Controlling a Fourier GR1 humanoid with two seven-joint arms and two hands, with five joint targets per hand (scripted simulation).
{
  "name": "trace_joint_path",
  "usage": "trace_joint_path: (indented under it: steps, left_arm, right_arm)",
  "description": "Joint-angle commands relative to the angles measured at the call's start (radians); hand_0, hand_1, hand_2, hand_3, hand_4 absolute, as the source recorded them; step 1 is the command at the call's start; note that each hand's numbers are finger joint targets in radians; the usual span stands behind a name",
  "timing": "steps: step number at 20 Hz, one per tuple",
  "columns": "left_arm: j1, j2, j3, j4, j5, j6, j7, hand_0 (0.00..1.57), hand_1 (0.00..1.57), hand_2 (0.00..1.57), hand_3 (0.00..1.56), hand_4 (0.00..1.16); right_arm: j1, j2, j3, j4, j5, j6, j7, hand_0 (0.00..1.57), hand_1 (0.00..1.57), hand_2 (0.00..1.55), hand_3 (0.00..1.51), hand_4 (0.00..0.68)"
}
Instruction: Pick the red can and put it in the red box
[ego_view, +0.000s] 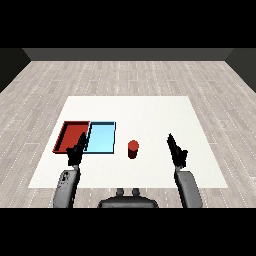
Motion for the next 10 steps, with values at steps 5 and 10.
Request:
trace_joint_path:
  steps: [5,10]
  left_arm:
    - [-0.031,-0.031,0.005,-0.001,0.001,-0.011,0.000,0.00,0.00,0.00,0.00,0.00]
    - [-0.048,-0.093,0.017,-0.053,0.045,-0.016,-0.365,0.00,0.00,0.00,0.00,0.00]
  right_arm:
    - [0.064,0.044,0.000,-0.085,0.016,-0.007,0.011,0.00,0.00,0.00,0.00,0.000]
    - [0.044,0.054,-0.025,-0.131,-0.043,0.037,-0.272,0.00,0.00,0.00,0.00,0.000]
